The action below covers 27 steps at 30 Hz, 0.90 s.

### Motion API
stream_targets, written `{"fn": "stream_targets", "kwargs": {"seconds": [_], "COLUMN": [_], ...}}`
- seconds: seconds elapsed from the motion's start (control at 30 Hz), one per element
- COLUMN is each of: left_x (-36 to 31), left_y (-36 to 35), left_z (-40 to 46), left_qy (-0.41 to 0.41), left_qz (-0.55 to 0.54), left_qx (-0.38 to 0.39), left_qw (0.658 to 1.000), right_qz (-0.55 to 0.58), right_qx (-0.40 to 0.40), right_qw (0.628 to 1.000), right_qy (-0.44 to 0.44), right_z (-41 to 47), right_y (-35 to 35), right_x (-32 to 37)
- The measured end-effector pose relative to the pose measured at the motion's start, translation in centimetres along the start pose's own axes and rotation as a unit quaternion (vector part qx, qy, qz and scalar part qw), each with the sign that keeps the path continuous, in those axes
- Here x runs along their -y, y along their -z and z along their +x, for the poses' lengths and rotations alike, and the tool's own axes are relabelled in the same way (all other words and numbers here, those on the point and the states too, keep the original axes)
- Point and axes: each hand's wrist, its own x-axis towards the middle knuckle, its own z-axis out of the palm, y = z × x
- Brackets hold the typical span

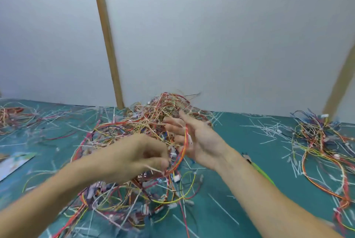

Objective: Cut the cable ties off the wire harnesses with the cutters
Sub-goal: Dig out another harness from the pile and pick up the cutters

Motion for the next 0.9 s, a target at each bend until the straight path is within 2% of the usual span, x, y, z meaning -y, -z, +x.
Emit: {"fn": "stream_targets", "kwargs": {"seconds": [0.07,0.1,0.17,0.2,0.23,0.3,0.33,0.37,0.4,0.43,0.47,0.53,0.57,0.63,0.7,0.73,0.8,0.87,0.9], "left_x": [0.7,1.1,1.6,1.9,2.2,2.9,3.0,3.2,3.3,3.3,3.2,3.1,3.0,3.1,3.1,3.3,3.4,3.3,2.9], "left_y": [0.2,0.6,1.0,1.0,1.0,1.2,1.6,1.9,2.1,2.1,1.9,0.9,0.4,-0.4,-0.4,-0.1,1.0,1.5,1.2], "left_z": [-1.3,-2.0,-2.9,-2.8,-2.5,-1.6,-1.3,-1.2,-1.2,-1.3,-1.5,-2.6,-3.2,-4.3,-4.6,-4.7,-5.1,-5.1,-4.7], "left_qy": [0.012,0.027,0.062,0.074,0.085,0.126,0.159,0.192,0.209,0.208,0.196,0.162,0.154,0.142,0.112,0.121,0.155,0.155,0.154], "left_qz": [-0.005,-0.007,0.038,0.074,0.108,0.131,0.125,0.118,0.133,0.159,0.182,0.216,0.235,0.276,0.327,0.322,0.248,0.202,0.203], "left_qx": [-0.054,-0.068,-0.084,-0.09,-0.094,-0.111,-0.118,-0.126,-0.132,-0.137,-0.141,-0.128,-0.135,-0.186,-0.257,-0.289,-0.304,-0.233,-0.188], "left_qw": [0.998,0.997,0.994,0.99,0.986,0.977,0.972,0.966,0.96,0.955,0.953,0.954,0.95,0.932,0.902,0.893,0.907,0.939,0.949], "right_qz": [0.021,0.008,-0.103,-0.175,-0.243,-0.314,-0.287,-0.222,-0.144,-0.073,-0.026,-0.007,0.0,0.04,-0.008,-0.055,-0.113,-0.176,-0.233], "right_qx": [-0.037,-0.09,-0.224,-0.256,-0.242,-0.117,-0.093,-0.135,-0.227,-0.327,-0.388,-0.419,-0.422,-0.449,-0.485,-0.479,-0.374,-0.221,-0.165], "right_qw": [0.998,0.991,0.945,0.91,0.879,0.834,0.823,0.826,0.833,0.835,0.843,0.868,0.872,0.858,0.847,0.856,0.917,0.958,0.953], "right_qy": [0.056,0.103,0.216,0.275,0.332,0.438,0.482,0.5,0.484,0.437,0.371,0.267,0.249,0.246,0.217,0.184,0.081,-0.05,-0.1], "right_z": [-0.2,-0.5,-0.8,-0.9,-1.0,-1.4,-1.2,-0.7,-0.3,0.3,1.0,1.9,2.0,1.7,1.7,2.0,2.3,1.3,0.7], "right_y": [-0.5,-0.6,-0.8,-1.4,-2.4,-3.8,-3.7,-3.1,-2.0,-0.2,1.6,5.6,7.4,10.3,11.9,12.2,11.4,9.6,8.6], "right_x": [2.2,4.0,7.3,8.6,9.8,12.0,13.3,14.6,15.4,15.6,14.9,13.0,12.4,12.1,11.6,11.0,9.3,7.9,7.2]}}
